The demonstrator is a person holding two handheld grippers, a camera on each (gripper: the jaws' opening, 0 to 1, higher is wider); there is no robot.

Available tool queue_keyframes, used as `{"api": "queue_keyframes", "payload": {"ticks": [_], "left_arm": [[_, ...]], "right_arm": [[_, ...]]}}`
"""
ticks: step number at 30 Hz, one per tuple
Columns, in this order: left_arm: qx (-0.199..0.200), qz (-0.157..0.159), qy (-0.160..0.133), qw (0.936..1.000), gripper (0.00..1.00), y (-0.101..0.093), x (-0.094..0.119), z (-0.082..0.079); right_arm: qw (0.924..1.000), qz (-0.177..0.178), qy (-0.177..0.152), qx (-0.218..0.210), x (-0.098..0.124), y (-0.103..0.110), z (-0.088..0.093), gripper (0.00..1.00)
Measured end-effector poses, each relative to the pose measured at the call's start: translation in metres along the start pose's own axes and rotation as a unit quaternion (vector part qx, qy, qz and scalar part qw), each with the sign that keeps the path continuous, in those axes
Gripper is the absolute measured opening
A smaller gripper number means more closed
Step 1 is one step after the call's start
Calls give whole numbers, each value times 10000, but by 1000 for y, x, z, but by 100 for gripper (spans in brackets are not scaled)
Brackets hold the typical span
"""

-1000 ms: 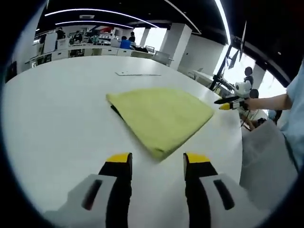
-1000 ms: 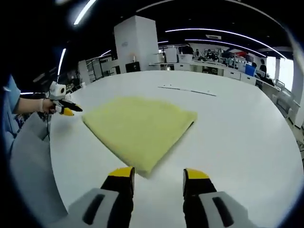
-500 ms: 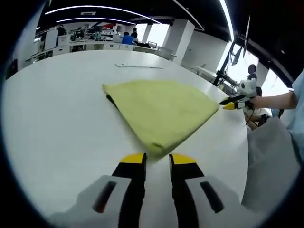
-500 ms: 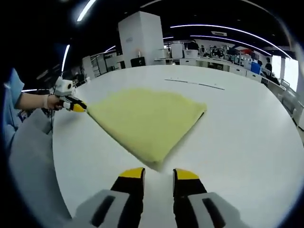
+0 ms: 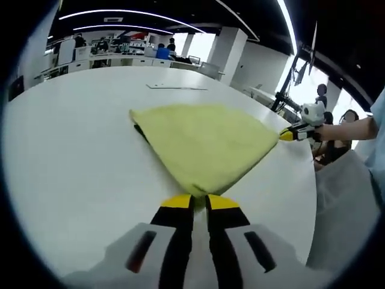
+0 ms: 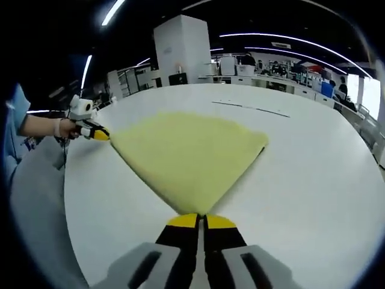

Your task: Fold the garment on the visible template until the final outline fits inside the template.

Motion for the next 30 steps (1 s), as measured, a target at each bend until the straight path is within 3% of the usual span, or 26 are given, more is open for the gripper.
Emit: {"api": "queue_keyframes", "payload": {"ticks": [15,24,30], "left_arm": [[-355,-65,186,9992,0,7,15,3],[-576,75,342,9977,0,-10,19,11],[-445,142,336,9983,0,-22,27,23]], "right_arm": [[9999,-85,18,-140,7,-4,-3,0],[9997,-127,86,-177,15,-1,5,0],[9995,-179,160,-213,26,5,16,0]]}}
Point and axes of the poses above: the point that each gripper's makers call its tool centre point, and the gripper's own axes: x roughly backward along the fingers, y roughly to its left, z roughly out of its underside, the point moved 6 cm from there along x, roughly backward along the fingers
